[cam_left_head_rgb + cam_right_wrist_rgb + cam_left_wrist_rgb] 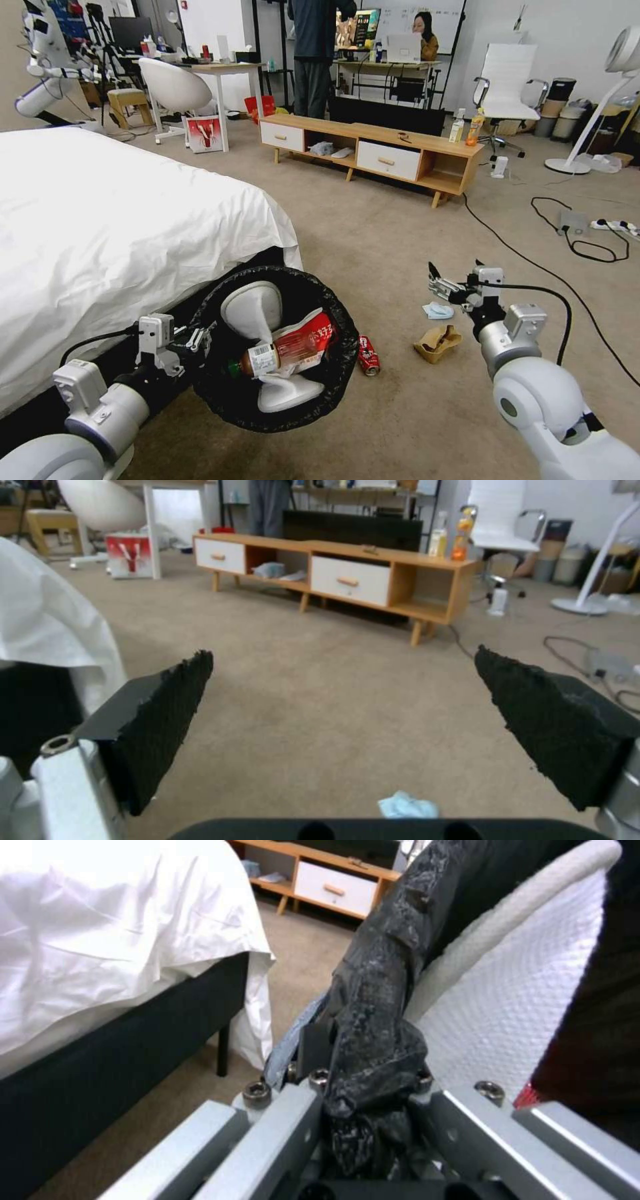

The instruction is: Pick up the trash bin and place the garbage on the floor into it.

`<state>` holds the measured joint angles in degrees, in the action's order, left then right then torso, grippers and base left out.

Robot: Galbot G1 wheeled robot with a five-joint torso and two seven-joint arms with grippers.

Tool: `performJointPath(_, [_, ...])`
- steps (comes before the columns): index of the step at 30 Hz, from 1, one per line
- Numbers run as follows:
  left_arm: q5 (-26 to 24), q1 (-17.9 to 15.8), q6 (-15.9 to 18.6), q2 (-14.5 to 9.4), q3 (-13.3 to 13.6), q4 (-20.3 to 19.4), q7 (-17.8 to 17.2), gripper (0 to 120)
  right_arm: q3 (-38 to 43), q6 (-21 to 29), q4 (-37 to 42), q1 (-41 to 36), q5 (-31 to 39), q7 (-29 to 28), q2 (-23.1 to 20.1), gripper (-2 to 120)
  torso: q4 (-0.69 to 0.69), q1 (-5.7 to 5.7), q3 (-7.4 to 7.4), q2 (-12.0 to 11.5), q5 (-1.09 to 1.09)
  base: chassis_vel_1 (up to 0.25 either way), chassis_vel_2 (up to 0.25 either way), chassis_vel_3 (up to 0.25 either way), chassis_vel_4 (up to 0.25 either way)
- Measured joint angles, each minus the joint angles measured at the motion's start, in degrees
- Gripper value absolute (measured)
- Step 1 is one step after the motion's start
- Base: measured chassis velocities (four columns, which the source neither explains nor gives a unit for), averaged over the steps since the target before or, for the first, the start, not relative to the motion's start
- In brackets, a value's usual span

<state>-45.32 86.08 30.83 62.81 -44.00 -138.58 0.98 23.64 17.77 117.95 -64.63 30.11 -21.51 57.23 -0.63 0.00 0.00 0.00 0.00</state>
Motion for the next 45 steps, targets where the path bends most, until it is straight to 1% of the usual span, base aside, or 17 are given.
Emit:
performJointPath(4, [-0.4,-0.3,0.3,0.2,0.2,-0.2,0.0,2,0.4,-1.1,-0.6,-1.1,-2.9,2.0,0.3,100,0.00,0.00,0.00,0.0,0.00,0.000,0.000,0.000,0.000])
performJointPath(8, [-0.8,-0.4,0.5,0.2,0.2,-0.3,-0.1,2,0.3,-2.1,-0.6,-1.6,-4.0,3.0,0.7,100,-0.01,0.00,0.00,0.0,-0.01,0.000,0.000,0.000,0.000])
performJointPath(15, [-1.7,-0.2,0.7,0.1,-0.4,-0.8,-0.3,2,-0.4,-4.8,-2.1,-0.8,-3.6,3.7,1.9,100,0.00,0.00,0.00,0.0,-0.01,0.000,0.000,0.000,0.000])
performJointPath(23, [-3.4,-0.8,1.4,0.1,-0.3,-1.0,-1.0,2,-0.4,-5.6,-2.5,-0.4,-3.1,4.2,2.0,100,0.00,0.00,-0.01,0.0,-0.01,-0.023,0.016,0.020,-0.026])
performJointPath(29, [-4.0,-0.9,1.6,0.1,-0.2,-1.0,-1.2,2,-0.4,-5.7,-3.0,-0.1,-3.3,4.2,2.0,100,-0.02,0.00,0.00,0.0,-0.02,-0.134,0.125,0.147,-0.155])
performJointPath(33, [-4.1,-0.9,1.6,0.1,-0.2,-1.0,-1.2,2,-0.4,-5.9,-3.3,0.2,-3.6,4.2,2.1,100,0.00,0.00,0.00,0.0,0.01,-0.207,0.210,0.239,-0.206])
performJointPath(35, [-4.1,-0.9,1.6,0.1,-0.3,-0.9,-1.3,2,-0.5,-6.6,-3.7,0.2,-4.6,4.8,2.1,100,0.02,0.01,0.02,0.0,-0.03,-0.197,0.169,0.200,-0.179])
performJointPath(36, [-4.1,-0.8,1.6,0.1,-0.3,-0.9,-1.3,2,-0.5,-6.9,-3.8,0.2,-4.9,5.1,2.1,100,0.01,0.01,0.02,0.0,0.00,-0.147,0.142,0.114,-0.130])
performJointPath(39, [-4.1,-0.8,1.6,0.2,-0.3,-0.9,-1.3,2,-0.6,-7.1,-3.8,0.0,-5.1,5.2,2.1,100,-0.02,0.01,0.02,0.0,-0.01,-0.093,0.078,0.087,-0.091])
performJointPath(45, [-4.1,-0.8,1.6,0.2,-0.2,-0.9,-1.3,2,-0.5,-7.1,-3.7,0.0,-5.1,5.4,2.0,100,0.01,0.00,0.00,0.0,-0.01,0.006,-0.004,0.002,-0.007])
